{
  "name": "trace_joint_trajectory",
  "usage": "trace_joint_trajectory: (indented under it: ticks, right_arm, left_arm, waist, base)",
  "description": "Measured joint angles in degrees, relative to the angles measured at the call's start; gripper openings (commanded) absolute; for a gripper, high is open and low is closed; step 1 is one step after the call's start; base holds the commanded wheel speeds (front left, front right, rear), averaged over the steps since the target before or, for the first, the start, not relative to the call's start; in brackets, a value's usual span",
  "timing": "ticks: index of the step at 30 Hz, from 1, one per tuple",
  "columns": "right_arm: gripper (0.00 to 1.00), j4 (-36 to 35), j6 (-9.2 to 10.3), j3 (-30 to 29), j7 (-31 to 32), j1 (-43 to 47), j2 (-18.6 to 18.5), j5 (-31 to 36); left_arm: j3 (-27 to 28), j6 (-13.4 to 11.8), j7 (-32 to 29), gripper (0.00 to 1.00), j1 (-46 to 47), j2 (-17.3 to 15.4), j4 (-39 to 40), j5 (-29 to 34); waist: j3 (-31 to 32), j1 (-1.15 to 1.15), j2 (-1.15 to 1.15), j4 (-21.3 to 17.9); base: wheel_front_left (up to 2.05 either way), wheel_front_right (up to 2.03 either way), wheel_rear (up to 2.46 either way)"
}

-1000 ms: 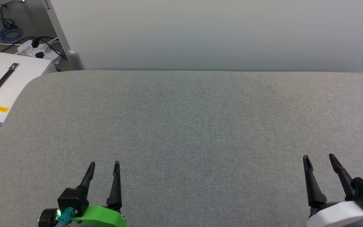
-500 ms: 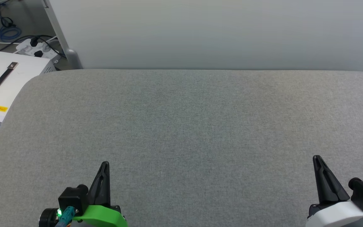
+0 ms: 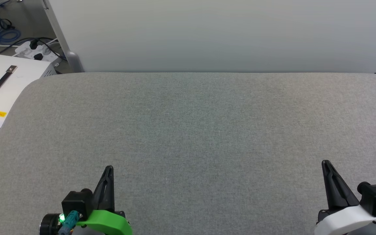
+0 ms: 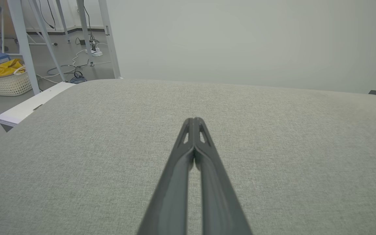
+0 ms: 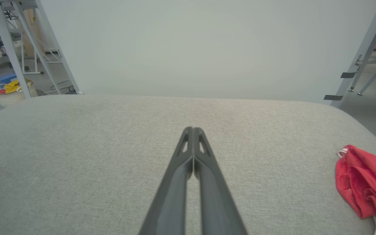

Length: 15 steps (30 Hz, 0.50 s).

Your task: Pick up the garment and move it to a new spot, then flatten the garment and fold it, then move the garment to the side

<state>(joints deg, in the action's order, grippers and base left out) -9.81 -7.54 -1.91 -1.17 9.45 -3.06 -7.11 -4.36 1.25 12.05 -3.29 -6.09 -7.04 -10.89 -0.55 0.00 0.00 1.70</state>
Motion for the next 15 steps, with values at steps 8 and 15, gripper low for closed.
trace_joint_trajectory:
  ticks: [8,15]
  right_arm:
    - [0.0,0.7,0.0,0.1,0.2,-0.5,0.0,0.9]
    - [0.0,1.4,0.0,0.3,0.2,-1.1,0.0,1.4]
  left_arm:
    - [0.4,0.0,-1.0,0.0,0.0,0.2,0.4,1.0]
    - [0.8,-0.1,-1.7,0.0,0.0,0.4,0.8,1.8]
  waist:
    - [0.0,0.0,0.0,-0.1]
    - [0.1,0.0,0.0,-0.2]
  base:
    - [0.0,0.0,0.0]
    - [0.0,0.0,0.0]
